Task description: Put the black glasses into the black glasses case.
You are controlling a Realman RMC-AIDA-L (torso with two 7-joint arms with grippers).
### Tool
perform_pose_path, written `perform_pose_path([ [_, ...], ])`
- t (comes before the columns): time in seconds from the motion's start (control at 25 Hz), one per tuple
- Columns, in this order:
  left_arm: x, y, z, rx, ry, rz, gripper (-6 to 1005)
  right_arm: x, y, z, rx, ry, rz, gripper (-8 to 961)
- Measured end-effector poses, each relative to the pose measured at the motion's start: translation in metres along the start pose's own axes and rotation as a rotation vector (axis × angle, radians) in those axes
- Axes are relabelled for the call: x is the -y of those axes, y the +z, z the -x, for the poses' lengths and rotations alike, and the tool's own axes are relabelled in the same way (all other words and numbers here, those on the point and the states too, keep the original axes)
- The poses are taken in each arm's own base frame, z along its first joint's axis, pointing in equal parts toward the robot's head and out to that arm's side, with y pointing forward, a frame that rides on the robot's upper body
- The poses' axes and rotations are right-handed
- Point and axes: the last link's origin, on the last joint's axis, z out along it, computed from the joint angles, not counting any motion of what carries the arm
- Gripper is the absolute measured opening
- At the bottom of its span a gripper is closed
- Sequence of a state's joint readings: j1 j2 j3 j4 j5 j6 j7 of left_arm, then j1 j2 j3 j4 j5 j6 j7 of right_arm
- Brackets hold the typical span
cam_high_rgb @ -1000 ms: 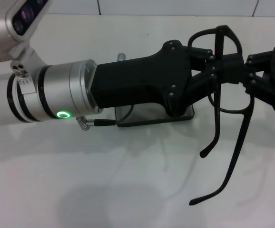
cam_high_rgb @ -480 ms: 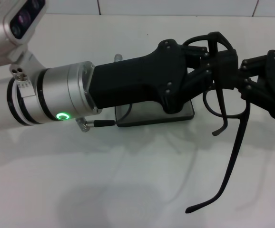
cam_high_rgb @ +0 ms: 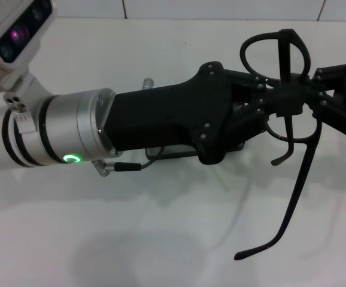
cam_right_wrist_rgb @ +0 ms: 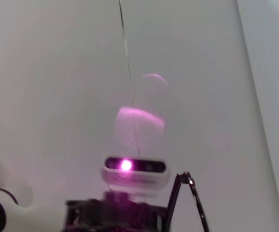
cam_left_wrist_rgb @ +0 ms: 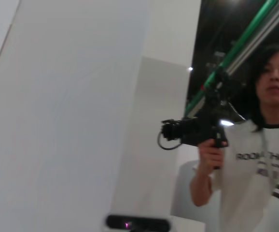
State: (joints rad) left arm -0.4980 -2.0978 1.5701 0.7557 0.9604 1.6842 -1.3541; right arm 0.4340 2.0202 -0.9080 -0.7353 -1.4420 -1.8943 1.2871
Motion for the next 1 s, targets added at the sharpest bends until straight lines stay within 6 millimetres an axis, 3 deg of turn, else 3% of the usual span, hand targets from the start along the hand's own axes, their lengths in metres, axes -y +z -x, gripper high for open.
perform_pose_path([
  [1.0,0.0091,-0.0027,0.0114,-0.007,-0.035,-0.093,37,-0.0072,0.0006,-0.0006,0.048,0.025,0.034,66],
])
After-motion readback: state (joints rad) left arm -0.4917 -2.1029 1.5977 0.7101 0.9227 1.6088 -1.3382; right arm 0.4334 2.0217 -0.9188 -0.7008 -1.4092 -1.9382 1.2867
